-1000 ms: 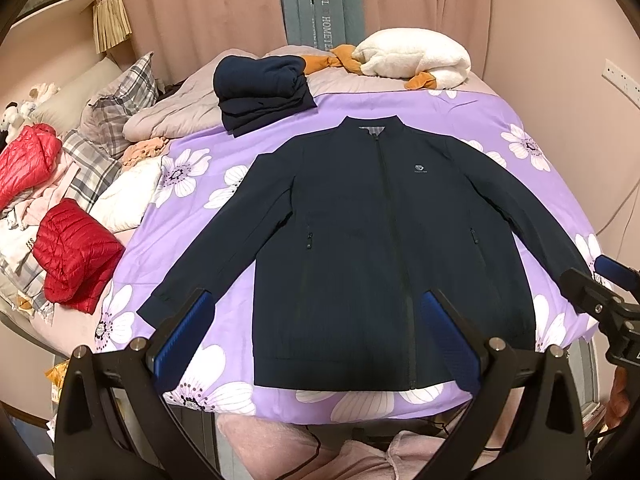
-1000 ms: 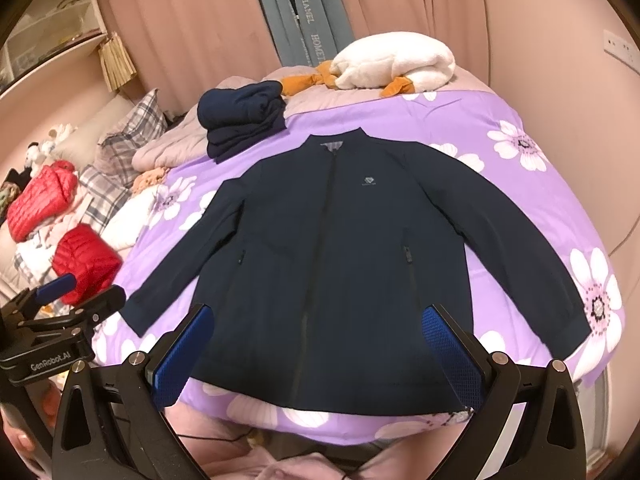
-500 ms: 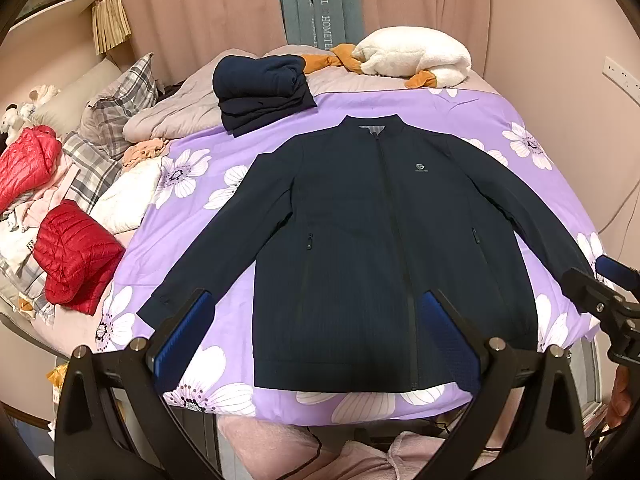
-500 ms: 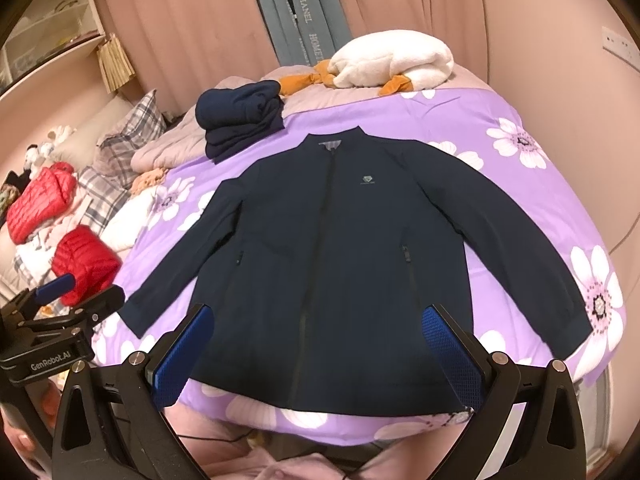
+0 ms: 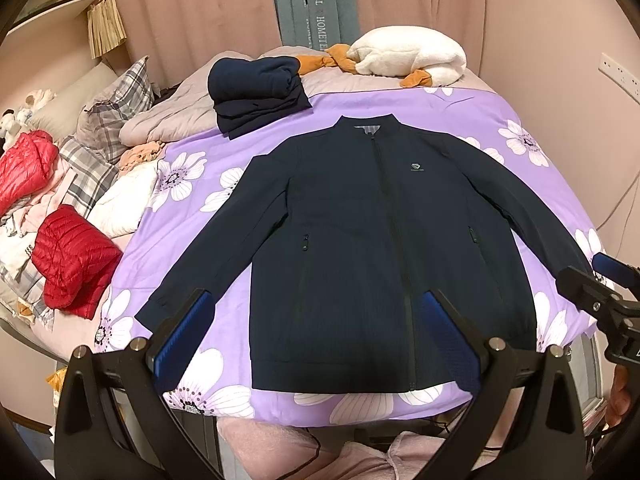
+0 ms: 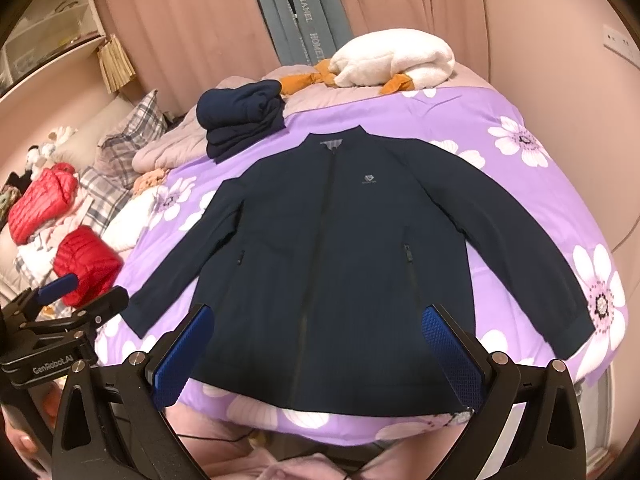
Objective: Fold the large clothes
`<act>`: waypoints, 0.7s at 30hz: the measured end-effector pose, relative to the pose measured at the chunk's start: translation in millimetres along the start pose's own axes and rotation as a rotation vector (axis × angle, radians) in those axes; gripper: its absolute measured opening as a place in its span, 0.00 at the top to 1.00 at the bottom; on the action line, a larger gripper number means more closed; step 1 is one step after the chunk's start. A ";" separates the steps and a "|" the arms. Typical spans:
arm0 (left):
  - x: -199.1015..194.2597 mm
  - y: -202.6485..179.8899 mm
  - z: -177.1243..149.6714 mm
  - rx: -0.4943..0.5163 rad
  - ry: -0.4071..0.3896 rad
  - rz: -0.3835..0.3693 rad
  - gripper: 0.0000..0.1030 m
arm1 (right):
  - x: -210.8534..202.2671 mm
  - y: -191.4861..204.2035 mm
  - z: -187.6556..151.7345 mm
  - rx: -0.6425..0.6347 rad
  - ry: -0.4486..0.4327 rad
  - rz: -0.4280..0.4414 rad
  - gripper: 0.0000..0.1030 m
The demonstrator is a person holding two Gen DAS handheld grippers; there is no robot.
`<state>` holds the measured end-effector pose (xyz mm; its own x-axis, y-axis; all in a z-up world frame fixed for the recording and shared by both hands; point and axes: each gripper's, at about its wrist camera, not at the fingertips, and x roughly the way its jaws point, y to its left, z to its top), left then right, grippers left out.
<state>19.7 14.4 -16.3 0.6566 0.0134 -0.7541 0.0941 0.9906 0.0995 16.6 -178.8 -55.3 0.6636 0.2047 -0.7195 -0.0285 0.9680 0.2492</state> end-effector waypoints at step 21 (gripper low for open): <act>92.8 26.6 -2.7 -0.483 0.089 -0.595 0.00 | -4.9 -186.6 -53.4 0.571 -0.304 0.158 0.00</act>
<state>81.1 42.4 -85.4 0.5332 -0.5498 -0.6430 0.0622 0.7834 -0.6183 -21.2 -352.7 -132.8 0.8675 0.2072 -0.4522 0.2022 0.6838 0.7011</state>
